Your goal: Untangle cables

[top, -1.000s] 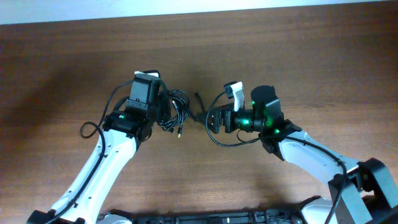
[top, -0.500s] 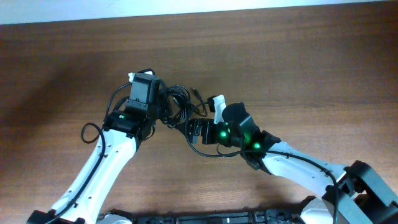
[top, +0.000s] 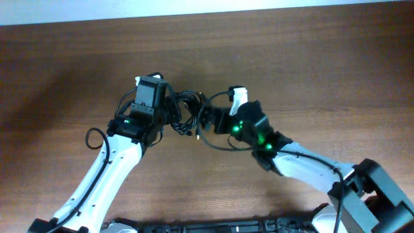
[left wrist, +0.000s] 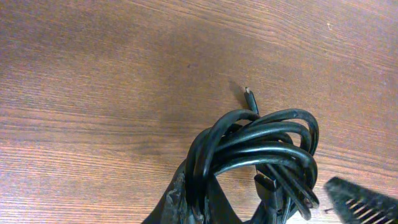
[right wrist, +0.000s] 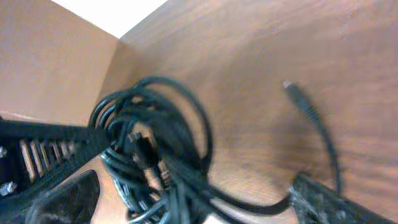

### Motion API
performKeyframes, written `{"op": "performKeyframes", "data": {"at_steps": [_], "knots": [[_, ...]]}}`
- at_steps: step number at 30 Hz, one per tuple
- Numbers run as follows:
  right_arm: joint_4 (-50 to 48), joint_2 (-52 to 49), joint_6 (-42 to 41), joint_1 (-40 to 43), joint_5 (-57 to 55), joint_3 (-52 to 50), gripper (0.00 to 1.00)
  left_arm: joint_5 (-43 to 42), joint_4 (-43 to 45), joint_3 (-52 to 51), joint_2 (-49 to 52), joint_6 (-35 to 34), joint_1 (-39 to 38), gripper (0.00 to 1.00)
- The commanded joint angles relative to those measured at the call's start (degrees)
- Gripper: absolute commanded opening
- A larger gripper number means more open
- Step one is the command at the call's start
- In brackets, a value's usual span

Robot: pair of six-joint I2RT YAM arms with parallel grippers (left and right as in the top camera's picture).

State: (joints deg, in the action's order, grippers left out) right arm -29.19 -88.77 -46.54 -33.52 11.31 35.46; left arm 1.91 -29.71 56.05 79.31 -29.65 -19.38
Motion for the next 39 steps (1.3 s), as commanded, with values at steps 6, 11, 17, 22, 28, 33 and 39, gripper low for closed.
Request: {"op": "performKeyframes", "data": {"at_steps": [6, 11, 17, 22, 28, 33, 39], "knots": [[6.01, 3.56, -21.46, 10.21, 19.30, 0.11, 0.99, -0.37, 0.76, 0.52, 0.28, -8.09, 0.02, 0.00], [8.83, 2.84, -38.03, 6.45, 5.66, 0.11, 0.99, 1.97, 0.63, 0.52, 0.28, -14.71, 0.02, 0.00], [7.08, 1.53, -56.15, 5.79, -0.28, 0.13, 0.99, -0.87, 0.55, 0.52, 0.28, -14.71, 0.00, 0.00], [5.62, 1.22, -57.51, 1.70, -0.46, 0.13, 0.90, -1.11, 0.55, 0.52, 0.28, -14.71, -0.02, 0.00], [1.88, -0.74, -57.46, 0.04, -7.30, 0.15, 0.50, -9.92, 0.52, 0.52, 0.28, -14.38, -0.04, 0.00], [-3.61, -0.96, -33.75, 2.36, -7.19, 0.13, 0.04, -12.66, 0.44, 0.52, 0.28, -9.27, -1.90, 0.00], [-8.46, 3.91, 1.44, 3.17, 1.18, 0.52, 0.04, -6.12, 0.44, 0.52, 0.31, -9.38, -1.88, 0.00]]}}
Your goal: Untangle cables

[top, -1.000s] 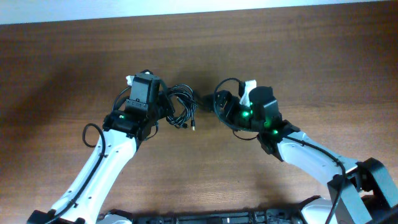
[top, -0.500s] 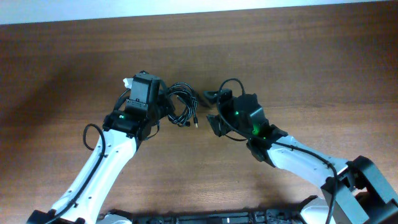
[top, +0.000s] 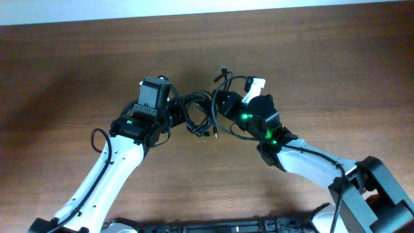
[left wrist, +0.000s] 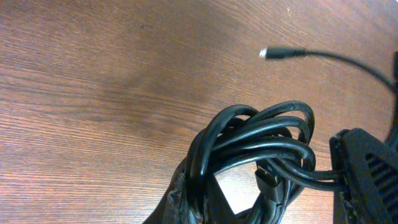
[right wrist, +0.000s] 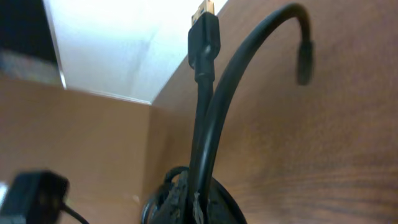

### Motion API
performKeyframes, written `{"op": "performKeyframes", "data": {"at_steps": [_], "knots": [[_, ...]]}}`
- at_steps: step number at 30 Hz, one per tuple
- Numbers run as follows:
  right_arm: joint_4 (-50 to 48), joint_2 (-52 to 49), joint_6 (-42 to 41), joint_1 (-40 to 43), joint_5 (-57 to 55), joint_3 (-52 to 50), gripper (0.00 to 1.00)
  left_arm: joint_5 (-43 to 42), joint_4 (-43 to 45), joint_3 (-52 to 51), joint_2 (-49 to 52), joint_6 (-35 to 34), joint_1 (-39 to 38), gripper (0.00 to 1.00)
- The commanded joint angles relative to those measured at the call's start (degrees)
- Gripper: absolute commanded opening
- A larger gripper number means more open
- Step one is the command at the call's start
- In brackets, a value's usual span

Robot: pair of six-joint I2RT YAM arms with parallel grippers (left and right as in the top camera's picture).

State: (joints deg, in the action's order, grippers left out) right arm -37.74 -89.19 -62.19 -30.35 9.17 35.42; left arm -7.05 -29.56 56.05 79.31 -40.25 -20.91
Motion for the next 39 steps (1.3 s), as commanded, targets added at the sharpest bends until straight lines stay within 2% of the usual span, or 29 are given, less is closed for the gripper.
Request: {"op": "performKeyframes", "data": {"at_steps": [1, 6, 11, 14, 16, 19, 21, 24, 25, 26, 27, 29, 30, 32, 35, 36, 37, 39], "knots": [[0.85, 5.44, 18.99, 0.00, 3.32, 0.61, 0.04, 3.15, 0.28, 0.52, 0.31, 1.01, -0.33, 0.00], [13.60, 12.02, 30.51, -1.99, 9.33, 3.04, 0.04, 3.89, 0.33, 0.52, 0.31, -1.11, -0.33, 0.00], [19.17, 12.70, 39.52, -9.55, 8.76, 5.05, 0.04, 3.89, 0.31, 0.52, 0.31, -1.81, -0.33, 0.00], [22.58, 12.63, 39.50, -10.99, 4.90, 5.05, 0.04, 3.87, 0.31, 0.52, 0.31, -2.19, -0.33, 0.00], [27.56, 12.39, 39.45, -10.99, -2.19, 5.05, 0.04, 2.80, 0.35, 0.52, 0.28, -2.16, -0.33, 0.00], [28.98, 10.58, 39.23, -10.82, -9.29, 5.05, 0.04, -3.17, 0.33, 0.52, 0.28, -2.05, -0.33, 0.00], [28.98, 9.14, 39.26, -10.60, -13.11, 5.05, 0.04, -7.15, 0.35, 0.52, 0.28, 0.55, -0.33, 0.00], [29.99, 8.94, 36.48, -6.56, -13.07, 5.05, 0.11, -8.90, 0.33, 0.52, 0.28, 2.82, -0.33, 0.00], [31.47, 8.94, 32.06, -3.82, -12.28, 5.05, 0.14, -8.90, 0.39, 0.52, 0.28, 2.82, -0.33, 0.00], [32.06, 8.94, 31.47, -1.40, -9.07, 5.05, 0.23, -8.87, 0.48, 0.52, 0.28, 2.82, -0.31, 0.00], [31.95, 8.98, 31.50, 0.98, -2.80, 5.05, 0.49, -8.85, 0.66, 0.52, 0.28, 2.82, -0.33, 0.00], [31.98, 9.46, 31.71, 3.89, 6.51, 5.05, 0.81, -7.91, 0.98, 0.52, 0.28, 2.82, -0.31, 0.00], [32.00, 9.86, 31.71, 5.68, 12.09, 5.05, 0.86, -6.82, 1.07, 0.52, 0.28, 2.75, -0.31, 0.00], [31.98, 10.23, 31.71, 9.03, 23.67, 5.05, 0.87, -6.67, 2.19, 0.52, 0.28, 2.71, -0.31, 0.00], [35.21, 10.23, 32.39, 8.55, 32.65, 5.03, 0.87, -6.69, 6.21, 0.52, 0.28, 0.83, -0.31, 0.00], [37.09, 10.23, 32.41, 8.13, 32.41, 5.03, 0.87, -6.69, 6.91, 0.52, 0.28, -0.90, -0.31, 0.00], [39.76, 10.05, 32.33, 7.78, 30.49, 5.01, 0.99, -6.71, 7.67, 0.52, 0.28, -3.04, -0.31, 0.00], [44.17, 10.05, 32.30, 7.76, 25.03, 4.98, 0.99, -6.69, 8.09, 0.52, 0.28, -6.32, -0.31, 0.00]]}}
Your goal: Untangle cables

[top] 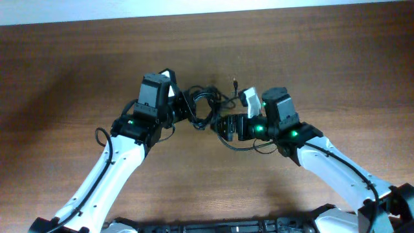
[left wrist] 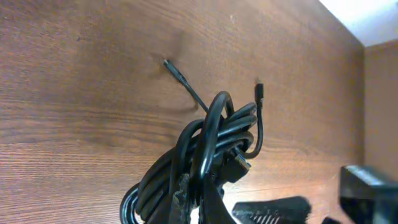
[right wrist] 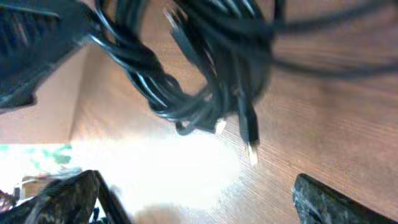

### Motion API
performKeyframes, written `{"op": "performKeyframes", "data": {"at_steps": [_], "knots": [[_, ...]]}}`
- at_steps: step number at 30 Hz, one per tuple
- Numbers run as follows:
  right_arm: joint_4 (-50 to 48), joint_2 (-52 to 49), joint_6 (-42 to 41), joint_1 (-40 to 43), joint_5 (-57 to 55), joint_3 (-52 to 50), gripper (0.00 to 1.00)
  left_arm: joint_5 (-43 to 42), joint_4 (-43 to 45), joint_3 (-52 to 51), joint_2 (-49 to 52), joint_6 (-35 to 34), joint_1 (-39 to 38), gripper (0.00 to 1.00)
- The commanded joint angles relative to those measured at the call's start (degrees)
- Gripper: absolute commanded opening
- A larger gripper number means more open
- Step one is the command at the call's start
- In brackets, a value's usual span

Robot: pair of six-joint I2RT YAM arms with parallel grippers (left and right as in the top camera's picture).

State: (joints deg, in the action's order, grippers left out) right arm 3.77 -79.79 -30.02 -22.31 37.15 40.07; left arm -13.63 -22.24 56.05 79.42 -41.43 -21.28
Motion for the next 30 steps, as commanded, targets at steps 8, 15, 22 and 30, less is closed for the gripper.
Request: {"op": "performKeyframes", "data": {"at_steps": [8, 15, 22, 30], "knots": [[-9.92, -5.09, -5.49, -3.37, -6.40, 0.33, 0.94, -8.98, 1.01, 0.52, 0.17, -18.38, 0.04, 0.00], [-17.70, -8.48, -6.73, -1.05, -4.07, 0.35, 0.04, -9.55, 3.04, 0.52, 0.17, -10.43, 0.07, 0.00], [-17.51, -8.44, -6.23, 3.85, 5.20, 0.35, 0.04, -3.06, 3.58, 0.52, 0.20, 2.51, 4.35, 0.76], [-18.01, -8.44, 9.88, 1.16, 6.16, 0.35, 0.04, -8.48, 9.99, 0.52, 3.65, 2.47, 2.78, 0.66]]}}
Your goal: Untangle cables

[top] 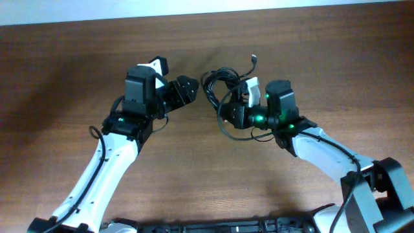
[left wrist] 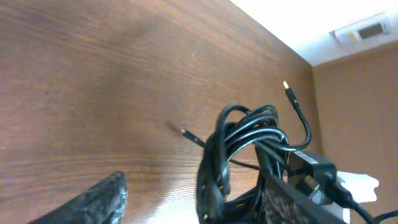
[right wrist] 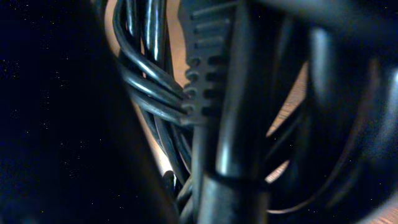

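The black cable bundle (top: 222, 80) hangs in tangled loops at the table's middle back. My right gripper (top: 234, 116) is shut on its lower strands. In the right wrist view the coils and a ribbed plug (right wrist: 208, 81) fill the frame, hiding the fingers. My left gripper (top: 183, 90) stands open just left of the bundle and holds nothing. The left wrist view shows its fingers (left wrist: 102, 196) spread wide, with the bundle (left wrist: 239, 134) ahead of them. One free plug end (top: 254, 58) sticks up and right. A thin end (left wrist: 185, 132) points left.
The brown wooden table (top: 336, 71) ends at a white strip along the back. The left arm's own black lead (top: 96, 133) loops beside its forearm. Both arms reach in from the front edge and meet near the middle.
My left gripper has let go of the bundle, opened and drawn back to the left. The right gripper, open beside the coils before, now grips them, and the bundle sits further right.
At first my left gripper was shut on the bundle while the right worked at its right side. Then the right held a cable end raised upright. After that the right stood open by the coils, still in the left. Now the right has the bundle alone.
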### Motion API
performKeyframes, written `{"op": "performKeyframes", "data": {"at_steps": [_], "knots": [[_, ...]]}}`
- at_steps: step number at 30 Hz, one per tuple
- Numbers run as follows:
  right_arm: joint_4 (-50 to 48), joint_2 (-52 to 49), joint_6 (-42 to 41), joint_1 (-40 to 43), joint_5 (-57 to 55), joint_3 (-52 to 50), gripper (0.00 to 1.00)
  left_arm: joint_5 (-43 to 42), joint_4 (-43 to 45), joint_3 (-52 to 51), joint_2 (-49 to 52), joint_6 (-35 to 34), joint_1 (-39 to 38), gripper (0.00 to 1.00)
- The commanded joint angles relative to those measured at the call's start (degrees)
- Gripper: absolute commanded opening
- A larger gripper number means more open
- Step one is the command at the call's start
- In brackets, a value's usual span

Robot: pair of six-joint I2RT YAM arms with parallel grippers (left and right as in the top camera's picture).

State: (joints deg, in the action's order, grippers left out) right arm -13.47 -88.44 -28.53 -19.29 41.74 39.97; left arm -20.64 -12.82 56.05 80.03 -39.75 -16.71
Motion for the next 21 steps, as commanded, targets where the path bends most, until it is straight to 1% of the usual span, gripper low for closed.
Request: {"op": "performKeyframes", "data": {"at_steps": [1, 2, 4, 5, 7, 8, 10, 11, 12, 14, 17, 19, 21], "knots": [[-0.74, 0.22, 9.07, -2.40, 1.36, 0.46, 0.04, -1.46, 0.76, 0.52, 4.26, 0.79, -2.56, 0.62], [-0.74, 0.22, 9.05, -2.54, 1.33, 0.46, 0.04, -1.46, 0.98, 0.52, 5.14, 0.79, -3.08, 0.57], [-0.76, 0.22, 9.05, -2.56, 1.38, 0.46, 0.04, -1.38, 1.42, 0.52, 6.60, 0.81, -3.82, 0.50], [-0.74, 0.22, 9.05, -2.56, 1.42, 0.46, 0.04, -1.22, 1.22, 0.52, 7.41, 0.79, -3.89, 0.43], [-0.72, 0.22, 9.05, -2.56, 1.60, 0.46, 0.04, 0.59, 0.57, 0.52, 8.44, 0.79, -3.87, 0.25], [-0.70, 0.22, 9.05, -2.56, 1.57, 0.46, 0.04, 1.44, 0.35, 0.52, 8.41, 0.81, -3.87, 0.24], [-0.70, 0.22, 9.05, -2.45, 1.44, 0.46, 0.04, 1.60, 0.37, 0.52, 8.41, 0.81, -3.67, 0.25], [-0.52, 0.22, 9.05, -2.45, 1.31, 0.46, 0.04, 1.55, 0.33, 0.52, 8.39, 0.81, -3.34, 0.38], [-0.46, 0.22, 9.05, -2.45, 1.31, 0.46, 0.04, 1.53, 0.33, 0.52, 8.39, 0.81, -2.99, 0.47], [-0.31, 0.22, 9.07, -2.45, 1.14, 0.46, 0.04, 1.57, 0.35, 0.59, 7.98, 0.81, -1.38, 0.50], [-0.31, 0.22, 9.07, -2.45, 1.14, 0.46, 0.04, 1.53, 0.11, 0.59, 7.37, 0.81, 1.07, 0.44], [-0.28, 0.22, 9.09, -2.45, 1.14, 0.46, 0.04, 1.38, 0.15, 0.63, 7.30, 1.31, 1.51, 0.44], [-0.26, 0.22, 9.07, -2.45, 1.16, 0.46, 0.04, 1.44, -0.31, 1.68, 6.97, 3.43, 1.51, 0.45]]}}
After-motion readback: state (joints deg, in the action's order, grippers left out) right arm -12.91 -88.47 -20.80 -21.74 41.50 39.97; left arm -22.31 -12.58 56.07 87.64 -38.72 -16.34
